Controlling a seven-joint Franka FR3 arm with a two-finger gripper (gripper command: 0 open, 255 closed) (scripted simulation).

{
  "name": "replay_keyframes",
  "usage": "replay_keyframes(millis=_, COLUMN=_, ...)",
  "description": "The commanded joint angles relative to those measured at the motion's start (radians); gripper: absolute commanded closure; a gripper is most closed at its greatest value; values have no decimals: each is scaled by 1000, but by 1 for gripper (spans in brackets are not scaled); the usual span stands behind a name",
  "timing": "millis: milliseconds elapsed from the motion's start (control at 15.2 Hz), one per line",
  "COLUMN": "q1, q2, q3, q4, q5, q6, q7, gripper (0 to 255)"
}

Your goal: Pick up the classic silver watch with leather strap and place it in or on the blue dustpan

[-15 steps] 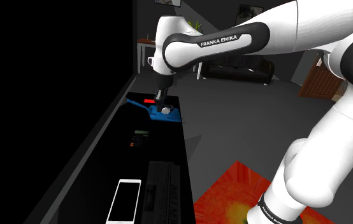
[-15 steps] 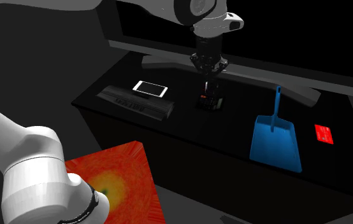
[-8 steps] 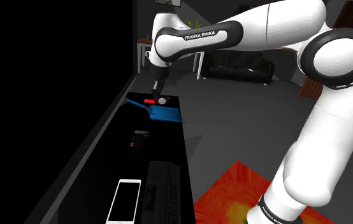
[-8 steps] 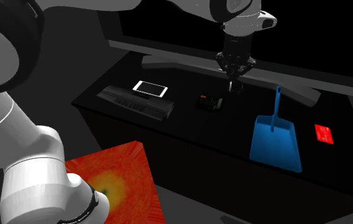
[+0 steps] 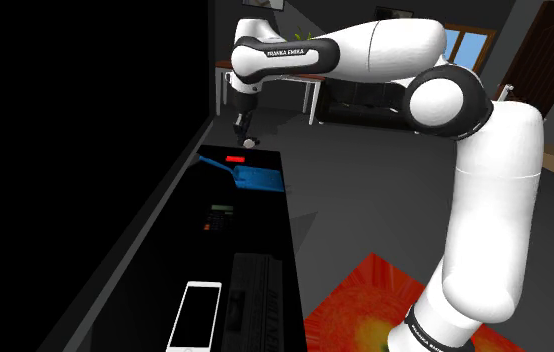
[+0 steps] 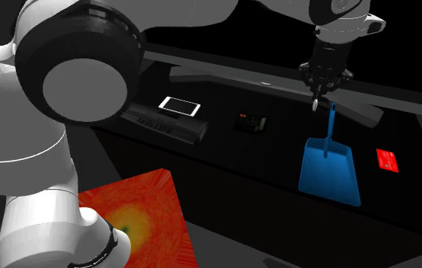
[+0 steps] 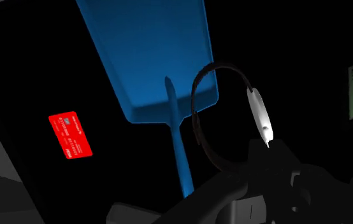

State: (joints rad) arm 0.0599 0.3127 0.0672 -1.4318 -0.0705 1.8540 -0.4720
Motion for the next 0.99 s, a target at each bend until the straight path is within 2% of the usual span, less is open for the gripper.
replay_keyframes(millis=0, q1=-15, q2=75, q3=-9, q4=115, q5=2, q6=-39, q7=-28, gripper=255)
replay_keyframes(millis=198, q1=-33, q2=226, q3=-19, q4=355, q5=4, q6=-127, q7=-65, gripper=255)
replay_keyframes(millis=330, q1=-42, q2=361, q3=-24, q4=581, q5=5, q6=-217, q7=-89, gripper=255)
replay_keyframes(millis=924, q1=-48, q2=306, q3=-23, q4=367, q5=5, q6=-58, q7=-81, gripper=255)
